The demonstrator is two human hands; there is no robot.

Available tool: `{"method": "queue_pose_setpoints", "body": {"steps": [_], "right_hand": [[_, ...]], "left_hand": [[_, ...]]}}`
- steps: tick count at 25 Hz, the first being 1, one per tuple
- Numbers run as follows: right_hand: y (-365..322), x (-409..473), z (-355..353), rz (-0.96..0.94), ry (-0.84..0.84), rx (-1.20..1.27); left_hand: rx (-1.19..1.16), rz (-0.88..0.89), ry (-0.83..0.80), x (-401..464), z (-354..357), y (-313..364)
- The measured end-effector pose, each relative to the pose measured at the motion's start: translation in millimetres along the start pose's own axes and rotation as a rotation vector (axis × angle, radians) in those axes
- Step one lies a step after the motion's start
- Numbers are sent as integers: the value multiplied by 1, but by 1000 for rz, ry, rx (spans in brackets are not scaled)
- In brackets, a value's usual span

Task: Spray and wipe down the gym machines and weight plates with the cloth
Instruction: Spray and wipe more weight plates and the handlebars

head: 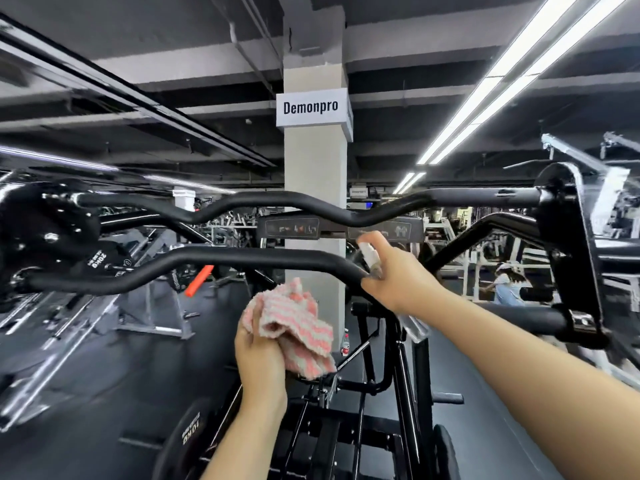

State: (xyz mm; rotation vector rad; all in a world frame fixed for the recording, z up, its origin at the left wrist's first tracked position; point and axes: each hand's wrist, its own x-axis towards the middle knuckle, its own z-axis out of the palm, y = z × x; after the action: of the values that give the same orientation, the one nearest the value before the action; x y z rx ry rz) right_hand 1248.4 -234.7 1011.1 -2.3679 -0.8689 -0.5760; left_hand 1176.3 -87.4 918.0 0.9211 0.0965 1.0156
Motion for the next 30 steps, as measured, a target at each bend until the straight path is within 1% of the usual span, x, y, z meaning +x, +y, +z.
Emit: {"method": "queue_pose_setpoints", "body": {"steps": [2,7,10,12,17,21,24,27,28,30], "right_hand": [[13,-16,-7,-4,-13,-53],[46,-65,-29,12,-57,-61],[69,-97,-40,67,-72,-98],[84,-116,-51,112,-41,-126],[115,-137,-81,239,139,-146],[127,-138,-98,286,118,-169],[129,-135,-92,261,103,-234],[127,-126,-88,265,118,-218],[122,-120,-86,236,104,-186],[107,-106,-79,126,24,-104]], "left_hand": [[22,2,17,-18,1,5],[64,-7,29,-64,9,9],[93,-16,-6,-86,17,4],[111,-44,-31,-103,26,-1],[155,-88,-107,-134,56,-7],[209,10,-213,-127,74,-11],[195,67,-209,-104,80,-6],[172,140,-194,-71,81,6],[164,162,-192,-59,84,11],[143,201,-191,-36,92,19]]}}
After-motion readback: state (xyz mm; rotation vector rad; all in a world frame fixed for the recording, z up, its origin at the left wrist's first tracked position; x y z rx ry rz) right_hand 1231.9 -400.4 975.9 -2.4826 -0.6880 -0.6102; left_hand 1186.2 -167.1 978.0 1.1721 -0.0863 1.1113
